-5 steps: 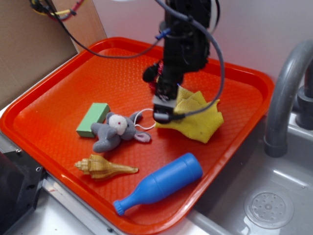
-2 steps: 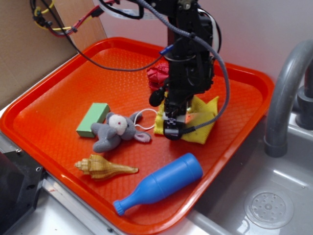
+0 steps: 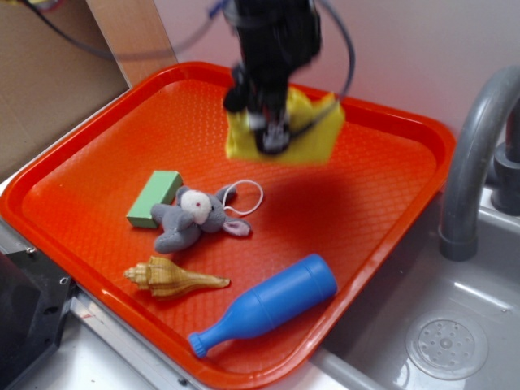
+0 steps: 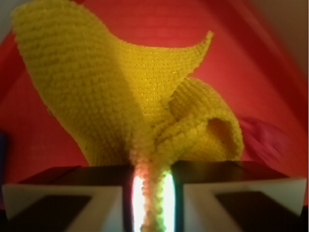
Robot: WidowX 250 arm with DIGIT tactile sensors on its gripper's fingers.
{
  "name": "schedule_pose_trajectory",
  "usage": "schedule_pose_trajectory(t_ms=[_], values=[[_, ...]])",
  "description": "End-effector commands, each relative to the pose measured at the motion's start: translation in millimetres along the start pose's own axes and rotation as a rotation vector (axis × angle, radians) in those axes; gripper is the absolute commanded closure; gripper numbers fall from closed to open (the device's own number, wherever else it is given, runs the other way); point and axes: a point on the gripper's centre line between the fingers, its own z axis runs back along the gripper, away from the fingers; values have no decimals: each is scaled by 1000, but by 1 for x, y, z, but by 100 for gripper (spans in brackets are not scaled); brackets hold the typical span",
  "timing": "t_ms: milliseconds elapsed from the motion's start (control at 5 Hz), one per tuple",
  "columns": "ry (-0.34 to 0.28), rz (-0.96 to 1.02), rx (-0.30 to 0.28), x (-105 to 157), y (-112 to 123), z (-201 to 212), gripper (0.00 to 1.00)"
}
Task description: Grab the yellow cloth.
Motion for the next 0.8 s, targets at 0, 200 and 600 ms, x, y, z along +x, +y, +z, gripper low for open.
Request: schedule_pose_trajectory(t_ms=[0, 200, 600], values=[[-76, 491, -54, -25, 22, 86, 100], [-51, 519, -98, -52, 35, 105, 100], [-83, 469, -39, -73, 34, 114, 100]])
